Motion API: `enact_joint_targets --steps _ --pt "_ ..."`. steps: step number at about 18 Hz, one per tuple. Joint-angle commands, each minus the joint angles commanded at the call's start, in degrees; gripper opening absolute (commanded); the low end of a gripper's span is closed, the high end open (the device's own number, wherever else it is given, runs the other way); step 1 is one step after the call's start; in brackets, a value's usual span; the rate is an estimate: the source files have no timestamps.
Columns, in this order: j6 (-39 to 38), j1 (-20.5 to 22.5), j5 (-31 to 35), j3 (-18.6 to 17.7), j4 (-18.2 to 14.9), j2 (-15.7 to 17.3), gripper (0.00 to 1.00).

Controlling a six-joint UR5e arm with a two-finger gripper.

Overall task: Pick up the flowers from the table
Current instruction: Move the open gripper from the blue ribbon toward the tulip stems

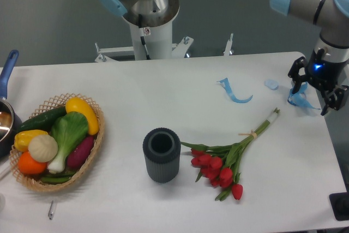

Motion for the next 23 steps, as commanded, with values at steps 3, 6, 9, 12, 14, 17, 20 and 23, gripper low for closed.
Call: enact_joint_targets --steps 3,6,9,12,14,17,20,23 --pt "0.1 0.0 0.1 -0.1 0.0 -0.1 1.00" --pt "0.0 -0.2 0.5 -1.1 0.2 0.1 1.00" --pt "-0.1 -0.5 0.5 -1.8 0.7 -0.1 1.00" --pt "-0.2 -0.7 0.4 -3.5 2.0 -0.2 1.00" --pt "-1.1 -0.9 0.4 -4.8 3.5 -0.2 1.00" --pt "-6.7 -2.0 0.4 -6.1 4.5 -1.5 1.00" --pt "-8.1 -2.8 0.4 -6.8 7.4 -2.6 1.00" --pt "-8.9 -3.9 0.4 -8.4 7.7 -3.2 1.00"
